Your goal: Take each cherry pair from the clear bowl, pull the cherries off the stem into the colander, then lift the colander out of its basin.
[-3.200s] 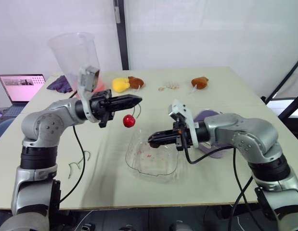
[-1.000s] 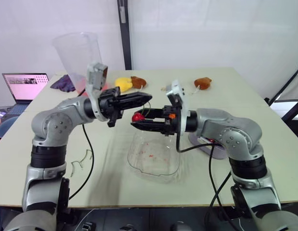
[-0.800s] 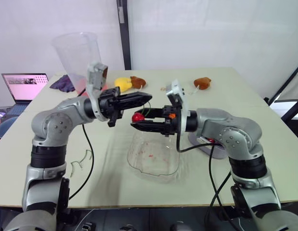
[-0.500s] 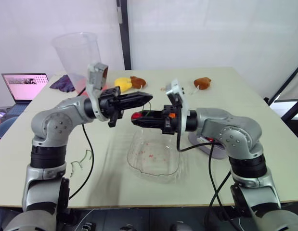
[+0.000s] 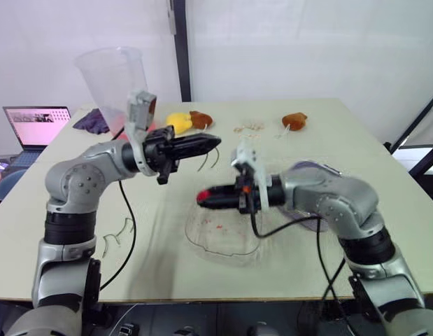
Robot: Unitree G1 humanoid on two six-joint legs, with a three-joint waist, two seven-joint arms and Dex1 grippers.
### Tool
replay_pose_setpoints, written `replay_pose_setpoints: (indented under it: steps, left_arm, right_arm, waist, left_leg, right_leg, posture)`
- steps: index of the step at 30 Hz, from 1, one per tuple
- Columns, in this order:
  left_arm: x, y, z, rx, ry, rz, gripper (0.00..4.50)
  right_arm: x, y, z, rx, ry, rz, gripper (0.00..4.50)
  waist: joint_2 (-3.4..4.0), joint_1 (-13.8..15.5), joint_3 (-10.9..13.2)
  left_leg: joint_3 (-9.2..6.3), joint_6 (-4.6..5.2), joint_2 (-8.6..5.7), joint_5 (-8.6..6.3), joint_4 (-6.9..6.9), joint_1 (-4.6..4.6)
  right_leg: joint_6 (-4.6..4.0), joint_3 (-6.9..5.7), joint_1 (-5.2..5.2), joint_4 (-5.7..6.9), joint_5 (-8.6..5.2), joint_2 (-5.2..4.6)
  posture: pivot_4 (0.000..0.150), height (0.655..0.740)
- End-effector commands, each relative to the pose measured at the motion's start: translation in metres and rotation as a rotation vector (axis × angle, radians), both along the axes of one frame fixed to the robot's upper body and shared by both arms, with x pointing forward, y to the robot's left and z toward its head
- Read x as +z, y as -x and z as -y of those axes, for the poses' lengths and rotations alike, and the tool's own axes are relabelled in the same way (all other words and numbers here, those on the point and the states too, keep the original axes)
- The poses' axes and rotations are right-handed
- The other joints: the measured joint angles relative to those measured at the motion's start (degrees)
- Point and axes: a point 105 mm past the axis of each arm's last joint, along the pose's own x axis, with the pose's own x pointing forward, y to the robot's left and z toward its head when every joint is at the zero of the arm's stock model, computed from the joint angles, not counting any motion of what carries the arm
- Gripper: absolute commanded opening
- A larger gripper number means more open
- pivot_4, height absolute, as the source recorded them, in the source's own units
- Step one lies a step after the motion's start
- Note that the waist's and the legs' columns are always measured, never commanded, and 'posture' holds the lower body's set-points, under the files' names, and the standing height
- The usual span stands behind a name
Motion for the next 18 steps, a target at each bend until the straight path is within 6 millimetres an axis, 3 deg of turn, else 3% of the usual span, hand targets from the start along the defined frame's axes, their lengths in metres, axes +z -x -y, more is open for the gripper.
replay_pose_setpoints:
  steps: [1, 4, 12, 18]
  left_arm:
    - [0.010, 0.006, -0.003, -0.001, 0.016, 0.056, 0.00]
    - [0.009, 0.007, -0.004, 0.002, 0.016, 0.055, 0.00]
    - [0.008, 0.005, -0.009, 0.018, 0.012, 0.055, 0.00]
    - [0.005, 0.003, -0.013, 0.028, 0.008, 0.044, 0.00]
  right_arm:
    - [0.017, 0.000, 0.009, -0.007, -0.020, 0.075, 0.97]
    - [0.026, 0.000, 0.022, -0.036, -0.035, 0.087, 0.97]
    - [0.059, 0.001, 0.082, -0.182, -0.030, 0.152, 0.97]
    - [0.072, -0.002, 0.144, -0.357, 0.090, 0.188, 0.97]
  waist:
    - [0.00, 0.0, 0.0]
    - [0.00, 0.1, 0.0]
    - [0.00, 0.4, 0.0]
    - [-0.01, 0.5, 0.0]
  left_leg:
    - [0.00, 0.00, 0.00, 0.00, 0.00, 0.00]
    - [0.00, 0.00, 0.00, 0.00, 0.00, 0.00]
    - [0.00, 0.00, 0.00, 0.00, 0.00, 0.00]
    - [0.04, 0.01, 0.00, -0.01, -0.02, -0.01]
  right_leg:
    - [0.00, 0.00, 0.00, 0.00, 0.00, 0.00]
    - [0.00, 0.00, 0.01, -0.02, 0.00, 0.00]
    - [0.00, -0.01, 0.04, -0.06, 0.00, 0.00]
    - [0.00, -0.01, 0.05, -0.09, 0.00, 0.00]
  posture:
    - [0.150, 0.7400]
    - [0.150, 0.7400]
    - [0.150, 0.7400]
    - [0.150, 0.7400]
